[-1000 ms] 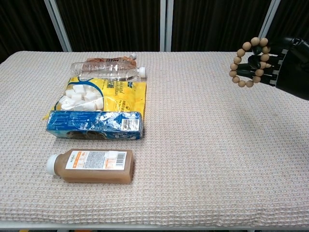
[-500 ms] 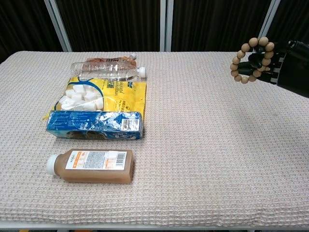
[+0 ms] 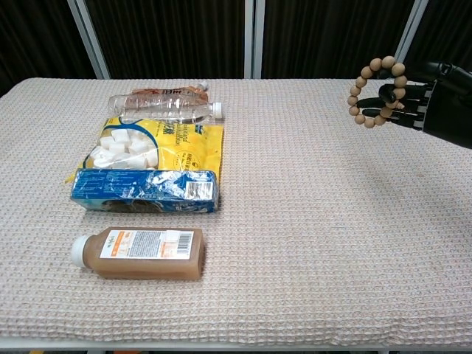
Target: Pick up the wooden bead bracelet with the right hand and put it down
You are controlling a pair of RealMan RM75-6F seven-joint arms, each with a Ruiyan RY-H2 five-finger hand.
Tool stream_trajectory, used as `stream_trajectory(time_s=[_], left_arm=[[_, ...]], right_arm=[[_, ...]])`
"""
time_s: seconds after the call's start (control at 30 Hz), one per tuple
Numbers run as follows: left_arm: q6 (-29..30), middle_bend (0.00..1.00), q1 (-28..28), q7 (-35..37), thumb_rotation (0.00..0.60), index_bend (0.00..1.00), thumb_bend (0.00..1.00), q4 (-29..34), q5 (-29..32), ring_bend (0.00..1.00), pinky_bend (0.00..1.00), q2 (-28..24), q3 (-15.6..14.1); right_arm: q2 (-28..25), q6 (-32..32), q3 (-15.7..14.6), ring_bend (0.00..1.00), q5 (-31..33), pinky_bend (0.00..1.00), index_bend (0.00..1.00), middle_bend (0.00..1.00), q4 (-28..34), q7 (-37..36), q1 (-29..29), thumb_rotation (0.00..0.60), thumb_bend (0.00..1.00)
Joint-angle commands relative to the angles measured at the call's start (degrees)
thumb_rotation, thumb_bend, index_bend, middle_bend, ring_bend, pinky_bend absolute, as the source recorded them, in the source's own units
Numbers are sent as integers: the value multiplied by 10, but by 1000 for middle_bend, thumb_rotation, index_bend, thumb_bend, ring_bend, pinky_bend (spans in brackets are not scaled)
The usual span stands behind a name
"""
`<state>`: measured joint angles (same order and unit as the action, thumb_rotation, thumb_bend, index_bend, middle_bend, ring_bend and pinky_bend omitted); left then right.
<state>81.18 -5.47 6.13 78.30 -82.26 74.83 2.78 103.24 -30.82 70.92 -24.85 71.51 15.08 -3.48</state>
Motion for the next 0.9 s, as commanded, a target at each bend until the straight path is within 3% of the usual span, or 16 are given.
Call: stream_trajectory(time_s=[0.03,0.23,0.47,0.53,0.6,0.67,0.8,0.9], left_arm=[[0,126,0,-1,600,102,0,1,0,32,64,0,0],[2,126,2,-2,600,102,0,4,0,32,64,-2,-1],[-4,126,-1,-4,600,102,0,7,1,32,64,-3,-1],[-3,126,-1,-4,600,102,0,7,1,33,64,-3,0],[-3,126,-1,-4,600,102,0,6,2,32,64,-3,0],[-5,126,-2,-3,600,102,0,5,2,32,64,-3,0],[-7,126,-3,-1,600,102,0,3,3,32,64,-2,0],[-10,126,-4,1,600,102,0,-1,5,33,64,-1,1]], right_arm=[[-4,26,-3,268,-12,0,455,598,-14,-8,-21,400,535],[4,80,-1,268,-59,0,454,597,-32,29,-54,399,526],[49,201,0,212,-228,0,387,543,-18,227,-79,400,452],[53,225,-13,152,-279,0,285,463,-17,269,-90,396,404],[53,240,-25,60,-311,0,123,306,-14,286,-96,383,338],[54,256,-34,7,-336,0,22,177,-7,291,-99,377,257],[49,277,-35,0,-364,0,0,53,19,276,-88,375,175],[37,293,-31,0,-394,0,0,47,51,269,-70,375,173]])
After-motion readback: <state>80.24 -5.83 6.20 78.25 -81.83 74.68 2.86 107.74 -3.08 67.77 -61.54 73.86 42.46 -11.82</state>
